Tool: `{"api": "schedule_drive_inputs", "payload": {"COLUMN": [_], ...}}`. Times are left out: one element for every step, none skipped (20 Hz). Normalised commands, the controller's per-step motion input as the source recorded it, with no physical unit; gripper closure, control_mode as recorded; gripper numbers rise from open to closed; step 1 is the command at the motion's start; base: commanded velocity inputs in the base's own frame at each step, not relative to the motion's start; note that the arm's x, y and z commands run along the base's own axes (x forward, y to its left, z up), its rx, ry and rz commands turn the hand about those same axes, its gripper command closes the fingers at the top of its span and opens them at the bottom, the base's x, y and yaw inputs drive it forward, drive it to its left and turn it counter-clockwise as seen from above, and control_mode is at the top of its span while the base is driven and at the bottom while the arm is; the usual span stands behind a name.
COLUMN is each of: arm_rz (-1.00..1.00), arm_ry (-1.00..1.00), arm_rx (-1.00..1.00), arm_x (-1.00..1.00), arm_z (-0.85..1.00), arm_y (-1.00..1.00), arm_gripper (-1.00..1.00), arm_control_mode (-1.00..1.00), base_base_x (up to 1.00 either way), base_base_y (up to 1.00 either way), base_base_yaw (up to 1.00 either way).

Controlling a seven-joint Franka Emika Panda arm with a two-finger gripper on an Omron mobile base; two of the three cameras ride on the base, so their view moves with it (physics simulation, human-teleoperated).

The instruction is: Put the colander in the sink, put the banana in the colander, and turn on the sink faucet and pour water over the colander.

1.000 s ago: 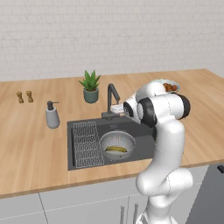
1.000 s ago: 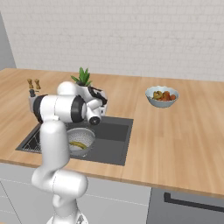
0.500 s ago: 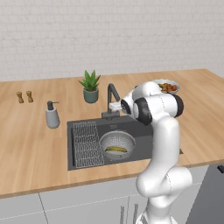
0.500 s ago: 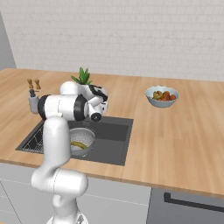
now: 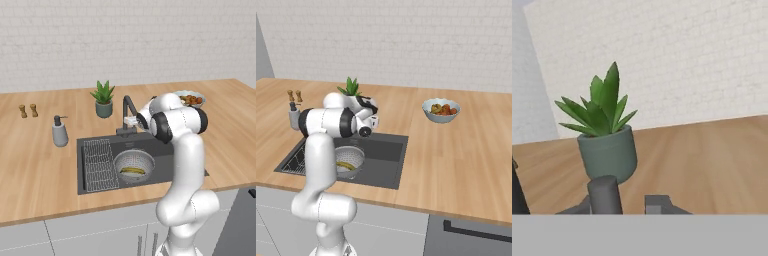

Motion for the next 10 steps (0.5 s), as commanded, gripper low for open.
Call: {"api": "schedule_drive_inputs", "payload": {"arm_rz": [-0.1,-0.11,-0.13,-0.12,-0.09,-0.09,-0.09,-0.09,-0.07,-0.05], "arm_ry": [0.11,0.13,0.14,0.15,0.15,0.15,0.16,0.16,0.15,0.09], "arm_rx": [0.07,0.08,0.1,0.11,0.13,0.15,0.15,0.16,0.17,0.2], "arm_x": [0.0,0.0,0.0,0.0,0.0,0.0,0.0,0.0,0.0,-0.04], "arm_z": [0.0,0.0,0.0,0.0,0.0,0.0,0.0,0.0,0.0,0.0], "arm_y": [-0.51,-0.56,-0.64,-0.69,-0.76,-0.81,-0.81,-0.84,-0.87,-0.92], "arm_gripper": [1.0,1.0,1.0,1.0,1.0,1.0,1.0,1.0,1.0,1.0], "arm_control_mode": [-1.0,-1.0,-1.0,-1.0,-1.0,-1.0,-1.0,-1.0,-1.0,-1.0], "base_base_x": [0.0,0.0,0.0,0.0,0.0,0.0,0.0,0.0,0.0,0.0], "base_base_y": [0.0,0.0,0.0,0.0,0.0,0.0,0.0,0.0,0.0,0.0], "base_base_yaw": [0.0,0.0,0.0,0.0,0.0,0.0,0.0,0.0,0.0,0.0]}}
